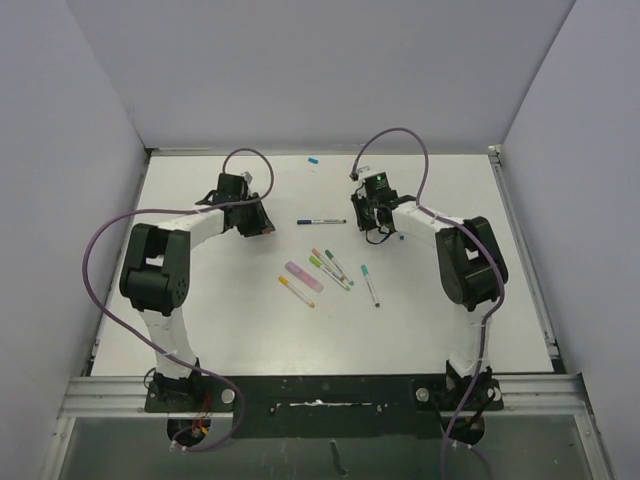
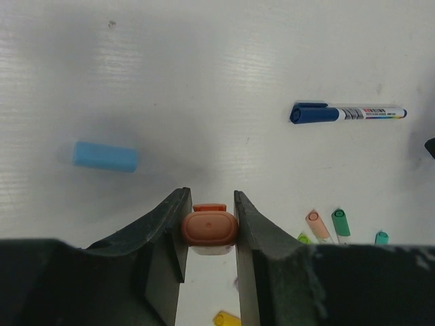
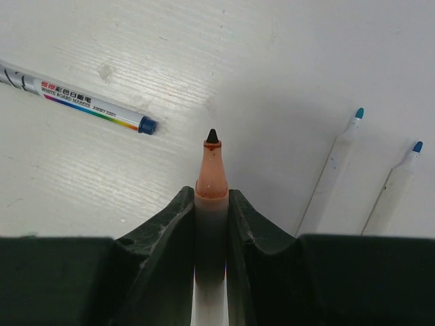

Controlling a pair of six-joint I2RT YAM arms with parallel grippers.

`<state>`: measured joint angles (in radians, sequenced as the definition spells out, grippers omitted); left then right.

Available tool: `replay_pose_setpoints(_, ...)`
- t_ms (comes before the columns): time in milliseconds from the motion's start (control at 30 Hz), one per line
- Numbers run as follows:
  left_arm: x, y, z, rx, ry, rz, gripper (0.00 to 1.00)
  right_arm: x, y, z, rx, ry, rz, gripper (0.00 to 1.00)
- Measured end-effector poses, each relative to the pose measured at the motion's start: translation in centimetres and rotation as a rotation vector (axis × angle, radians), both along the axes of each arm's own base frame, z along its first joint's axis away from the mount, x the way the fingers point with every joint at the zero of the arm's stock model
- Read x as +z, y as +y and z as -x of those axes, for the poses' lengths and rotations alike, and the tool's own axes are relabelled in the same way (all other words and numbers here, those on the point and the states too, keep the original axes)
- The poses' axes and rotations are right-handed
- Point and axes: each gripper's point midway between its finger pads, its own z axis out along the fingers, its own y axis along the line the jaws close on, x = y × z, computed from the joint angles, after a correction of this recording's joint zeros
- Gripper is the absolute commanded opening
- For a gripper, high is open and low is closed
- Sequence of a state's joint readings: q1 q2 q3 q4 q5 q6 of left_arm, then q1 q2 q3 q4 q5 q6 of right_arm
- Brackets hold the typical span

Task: Open the pen caps

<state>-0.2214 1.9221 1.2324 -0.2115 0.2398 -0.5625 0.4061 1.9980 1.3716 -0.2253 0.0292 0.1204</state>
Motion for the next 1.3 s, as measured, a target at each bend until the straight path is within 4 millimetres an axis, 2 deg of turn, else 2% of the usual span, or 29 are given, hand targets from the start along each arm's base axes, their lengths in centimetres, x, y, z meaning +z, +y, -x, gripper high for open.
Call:
replay_pose_setpoints(200, -0.5, 0.1, -0.4, -0.002, 0.006, -0.032, 0.2, -1.2, -0.1, -0.4, -0.009, 0.021, 0.017, 0.1)
replay_pose_setpoints(367, -1.5, 0.4, 0.0, -0.001, 0.039, -0.053, 0.28, -1.9, -0.4, -0.4, -0.016, 0.037, 0.027, 0.18)
replay_pose_setpoints(500, -1.9, 0.6, 0.2, 0.002, 0.052, -0.064, 0.34, -1.8, -0.5, -0.5, -0.022, 0.035, 0.025, 0.25)
replay_pose_setpoints(800, -1.8, 0.6, 0.1, 0.003, 0.05, -0.064, 0.43, -1.4, -0.5, -0.9, -0.031, 0.029, 0.018, 0.33)
replay_pose_setpoints(900, -1.7, 0.6, 0.1, 0.004, 0.05, -0.058, 0.49, -0.9, -0.5, -1.3, -0.034, 0.017, 0.012, 0.43)
replay_pose_setpoints(1067, -1.1, 0.6, 0.1, 0.019, 0.043, -0.036, 0.7, -0.7, -0.4, -1.6, -0.019, 0.002, 0.016, 0.63)
replay_pose_setpoints(1233, 0.9, 1.5, 1.0, 0.057, 0.017, -0.002, 0.96, 0.8, 0.6, -1.9, 0.073, -0.041, -0.003, 0.69)
replay_pose_setpoints(1300, 2.7, 1.8, 1.1, 0.068, -0.025, 0.019, 0.98, 1.8, 1.3, -2.1, 0.126, -0.069, -0.017, 0.72)
